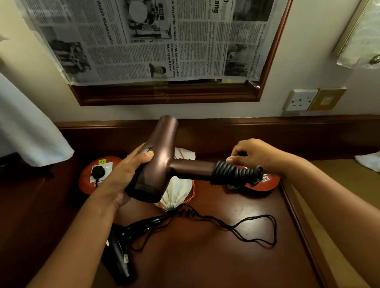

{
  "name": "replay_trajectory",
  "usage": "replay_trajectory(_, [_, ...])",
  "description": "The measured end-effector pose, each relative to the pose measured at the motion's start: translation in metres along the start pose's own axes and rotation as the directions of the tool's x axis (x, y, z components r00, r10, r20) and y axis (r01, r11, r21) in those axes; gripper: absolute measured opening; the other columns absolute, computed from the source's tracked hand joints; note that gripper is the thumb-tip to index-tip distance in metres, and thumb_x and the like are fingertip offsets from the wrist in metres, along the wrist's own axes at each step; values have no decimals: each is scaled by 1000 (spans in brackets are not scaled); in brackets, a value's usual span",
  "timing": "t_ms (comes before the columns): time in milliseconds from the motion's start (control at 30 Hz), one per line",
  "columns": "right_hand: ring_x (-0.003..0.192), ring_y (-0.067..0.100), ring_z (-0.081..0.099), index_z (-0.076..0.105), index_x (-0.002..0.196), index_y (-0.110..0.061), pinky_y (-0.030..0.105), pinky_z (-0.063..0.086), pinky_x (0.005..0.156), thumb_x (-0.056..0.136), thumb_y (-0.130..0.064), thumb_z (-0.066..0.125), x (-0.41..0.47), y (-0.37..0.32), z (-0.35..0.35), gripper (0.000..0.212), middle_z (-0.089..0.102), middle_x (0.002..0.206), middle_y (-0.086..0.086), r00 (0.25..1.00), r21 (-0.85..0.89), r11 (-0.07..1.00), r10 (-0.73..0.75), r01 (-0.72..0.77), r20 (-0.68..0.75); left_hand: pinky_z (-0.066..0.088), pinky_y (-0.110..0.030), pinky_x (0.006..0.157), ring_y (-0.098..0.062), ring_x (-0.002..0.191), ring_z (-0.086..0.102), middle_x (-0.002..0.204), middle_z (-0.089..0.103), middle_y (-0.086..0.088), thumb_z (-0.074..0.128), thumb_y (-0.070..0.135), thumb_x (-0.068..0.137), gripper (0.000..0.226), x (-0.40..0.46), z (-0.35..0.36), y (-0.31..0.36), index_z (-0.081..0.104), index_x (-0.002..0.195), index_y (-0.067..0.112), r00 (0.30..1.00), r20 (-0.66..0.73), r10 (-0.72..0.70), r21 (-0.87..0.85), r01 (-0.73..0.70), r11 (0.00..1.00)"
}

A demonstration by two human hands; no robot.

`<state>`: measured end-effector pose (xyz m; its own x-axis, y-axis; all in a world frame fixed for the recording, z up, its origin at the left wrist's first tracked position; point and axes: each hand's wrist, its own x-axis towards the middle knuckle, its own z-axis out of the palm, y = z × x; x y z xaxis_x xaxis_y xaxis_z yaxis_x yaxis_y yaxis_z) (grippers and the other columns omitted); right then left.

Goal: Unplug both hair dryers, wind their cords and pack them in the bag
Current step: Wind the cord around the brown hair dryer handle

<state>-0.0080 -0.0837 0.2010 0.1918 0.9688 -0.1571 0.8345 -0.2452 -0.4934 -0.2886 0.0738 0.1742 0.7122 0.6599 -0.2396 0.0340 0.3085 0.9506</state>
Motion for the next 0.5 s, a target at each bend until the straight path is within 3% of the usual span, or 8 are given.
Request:
replay_trajectory(67, [71, 15, 56, 64, 79, -13, 29, 44, 64, 77, -59, 62, 3, -3, -6, 45, 62, 75, 0, 999, -128, 991, 15, -21, -43, 56, -35, 68, -29, 86, 67, 116, 65, -18, 75, 42, 65, 72, 3, -1, 0, 52, 133, 29, 1000, 22, 1, 55, -3, 998])
replay_trajectory(167, [60, 15, 51, 59, 71, -13, 30, 40, 53, 69, -65, 65, 2, -9, -15, 53, 58, 62, 1, 996, -250, 967, 28, -50, -91, 55, -37, 72, -31, 93, 67, 123, 62, -16, 77, 45, 62, 78, 4, 3, 0, 49, 135, 32, 999, 23, 22, 120, -25, 992])
replay_trajectory(300, [68, 13, 55, 63, 74, -21, 29, 43, 56, 74, -61, 65, -4, -21, -17, 40, 61, 69, -4, 995, -345, 938, -13, -22, -99, 56, -28, 72, -15, 94, 68, 115, 63, 6, 72, 54, 55, 87, 1, 18, 3, 45, 135, 37, 985, -62, 160, 353, -128, 927])
replay_trajectory(367, [71, 13, 56, 67, 78, -24, 28, 43, 56, 81, -58, 61, -7, -28, -11, 34, 63, 74, -6, 996, -384, 923, 0, -33, -85, 52, -25, 80, -5, 96, 63, 112, 58, 16, 70, 58, 56, 94, 2, 26, -1, 37, 140, 35, 967, -105, 233, 488, -154, 859])
replay_trajectory(433, [71, 14, 57, 67, 82, -23, 26, 42, 55, 89, -51, 55, -10, -36, -4, 31, 62, 76, -5, 996, -407, 911, 31, -63, -85, 47, -22, 83, 0, 97, 58, 109, 54, 18, 73, 53, 65, 95, 4, 32, -7, 30, 147, 31, 942, -161, 294, 553, -161, 818])
replay_trajectory(500, [71, 15, 57, 65, 86, -20, 26, 43, 56, 95, -43, 48, -15, -42, 6, 29, 60, 78, -4, 994, -396, 914, 59, -90, -89, 42, -12, 76, 1, 92, 55, 108, 51, 15, 75, 41, 78, 87, 5, 39, -13, 26, 149, 28, 912, -218, 347, 583, -163, 796])
